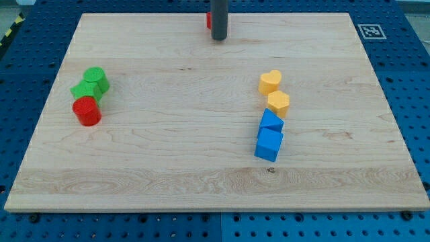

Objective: Move the blue blocks left to the yellow blocks

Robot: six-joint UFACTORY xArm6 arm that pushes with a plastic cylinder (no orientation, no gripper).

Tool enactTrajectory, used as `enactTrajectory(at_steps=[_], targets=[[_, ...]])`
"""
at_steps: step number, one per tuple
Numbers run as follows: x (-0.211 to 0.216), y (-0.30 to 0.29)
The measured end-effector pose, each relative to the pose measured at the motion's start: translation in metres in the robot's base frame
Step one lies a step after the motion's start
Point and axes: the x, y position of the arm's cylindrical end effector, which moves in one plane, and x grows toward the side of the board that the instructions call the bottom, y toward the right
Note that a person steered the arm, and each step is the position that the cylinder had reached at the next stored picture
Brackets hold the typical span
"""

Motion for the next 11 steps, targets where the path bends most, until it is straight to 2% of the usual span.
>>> enactTrajectory(at_steps=[3, 5, 6, 7, 10, 11], targets=[[0.189, 0.0], [0.29, 0.022], [0.292, 0.065], [0.271, 0.08], [0.187, 0.078], [0.176, 0.059]])
